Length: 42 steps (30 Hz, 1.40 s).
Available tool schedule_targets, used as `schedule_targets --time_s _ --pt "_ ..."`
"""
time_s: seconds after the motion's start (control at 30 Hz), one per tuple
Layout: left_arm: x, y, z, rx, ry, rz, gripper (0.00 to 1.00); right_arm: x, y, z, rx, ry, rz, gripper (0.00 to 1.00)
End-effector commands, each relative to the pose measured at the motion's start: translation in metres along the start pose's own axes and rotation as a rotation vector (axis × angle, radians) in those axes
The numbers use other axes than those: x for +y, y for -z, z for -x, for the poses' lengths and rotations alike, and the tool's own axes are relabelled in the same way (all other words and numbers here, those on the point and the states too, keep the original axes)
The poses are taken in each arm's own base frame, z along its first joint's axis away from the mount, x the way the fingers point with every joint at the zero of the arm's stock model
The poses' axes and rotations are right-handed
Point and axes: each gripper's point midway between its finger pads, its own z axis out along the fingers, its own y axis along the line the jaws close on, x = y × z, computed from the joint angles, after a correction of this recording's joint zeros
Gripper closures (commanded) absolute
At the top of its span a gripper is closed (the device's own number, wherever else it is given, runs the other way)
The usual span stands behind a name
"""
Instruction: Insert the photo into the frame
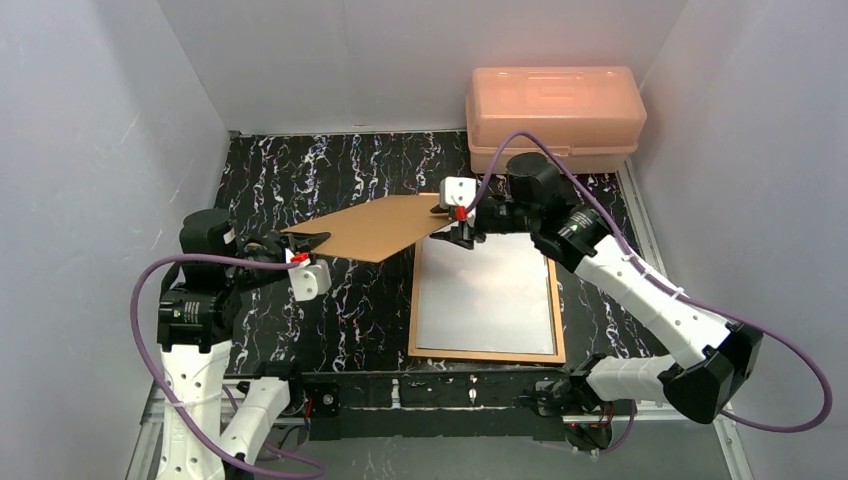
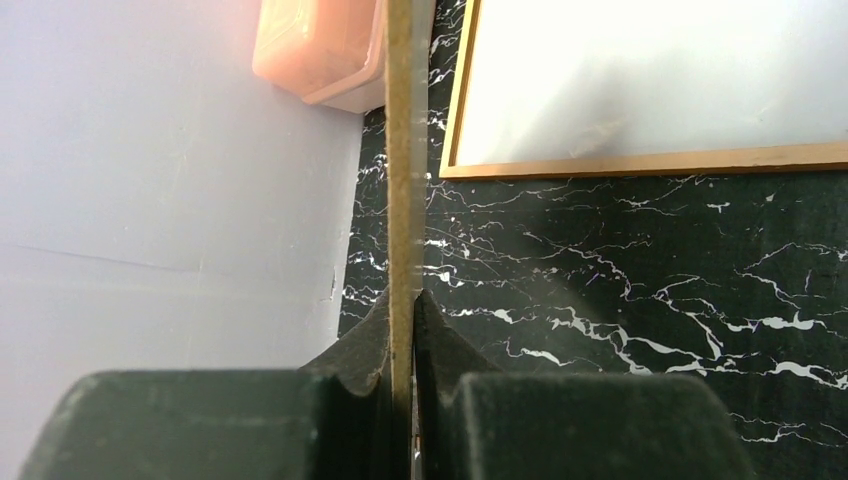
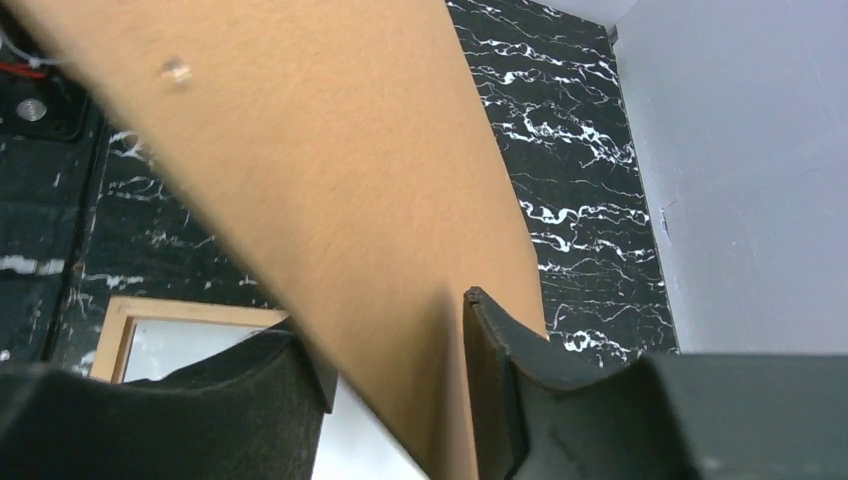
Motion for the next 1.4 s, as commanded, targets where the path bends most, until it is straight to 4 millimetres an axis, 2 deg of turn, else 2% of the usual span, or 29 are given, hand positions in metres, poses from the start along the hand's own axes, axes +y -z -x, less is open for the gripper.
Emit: schedule_targets --time_s 0.0,0.1,0.2,0.23,0.3,0.33,0.4,0.43,0.53,0.57,0.7,0.77,0.83,0.87,0.9,1.0,1.1,1.23,1.37 --pt "0.015 0.005 0.029 -0.09 -0.073 0.032 1.0 -0.028 -0.014 0.015 -0.031 0.067 -0.125 0.53" --pt "0.016 0.005 0.029 -0.09 -0.076 0.03 1.0 -0.029 -0.016 0.025 -0.063 0.071 -0.144 0.71" --pt "0.019 0.004 0.028 -0.086 -0.073 0.036 1.0 -0.03 -0.012 0.032 -0.086 0.083 -0.17 0.85" --pt "0.021 0.004 0.027 -0.084 -0.067 0.046 0.96 -0.03 -0.01 0.032 -0.087 0.085 -0.177 0.9" --pt "0.027 0.004 0.026 -0.076 -0.058 0.069 0.67 -0.032 -0.006 0.033 -0.083 0.085 -0.196 0.99" --pt "0.03 0.004 0.025 -0.073 -0.053 0.081 0.51 -0.031 -0.005 0.033 -0.082 0.084 -0.199 0.99" --pt "0.037 0.005 0.026 -0.069 -0.036 0.109 0.07 -0.03 -0.003 0.033 -0.084 0.084 -0.199 0.99" --pt "0.041 0.006 0.026 -0.07 -0.028 0.13 0.02 -0.029 -0.003 0.033 -0.086 0.081 -0.2 0.99" --pt "0.062 0.011 0.034 -0.092 -0.021 0.242 0.02 -0.033 -0.002 0.036 -0.087 0.047 -0.216 0.99" --pt "0.075 0.017 0.038 -0.106 -0.011 0.321 0.02 -0.036 -0.002 0.037 -0.087 0.032 -0.227 0.99" --pt "0.122 0.035 0.037 -0.1 0.09 0.556 0.01 -0.053 0.0 0.044 -0.092 -0.055 -0.307 0.99" --pt "0.139 0.038 0.024 -0.04 0.265 0.594 0.02 -0.068 0.004 0.049 -0.099 -0.133 -0.384 0.99" --pt "0.144 0.033 0.0 0.054 0.459 0.585 0.02 -0.086 0.007 0.047 -0.084 -0.243 -0.467 0.99" --pt "0.141 0.027 -0.013 0.101 0.535 0.559 0.02 -0.094 0.009 0.045 -0.076 -0.33 -0.514 0.99" --pt "0.131 0.019 -0.025 0.146 0.615 0.505 0.02 -0.107 0.016 0.047 -0.067 -0.381 -0.572 0.99" --pt "0.113 0.002 -0.051 0.226 0.769 0.419 0.02 -0.123 0.026 0.03 -0.021 -0.567 -0.655 0.99" --pt "0.09 -0.014 -0.07 0.285 0.892 0.318 0.02 -0.138 0.049 0.019 0.004 -0.74 -0.725 0.99" --pt "0.051 -0.039 -0.092 0.348 1.063 0.13 0.03 -0.141 0.082 -0.004 0.02 -0.979 -0.732 0.99" --pt "0.025 -0.062 -0.112 0.391 1.205 -0.016 0.09 -0.12 0.109 -0.042 0.154 -1.178 -0.713 0.99"
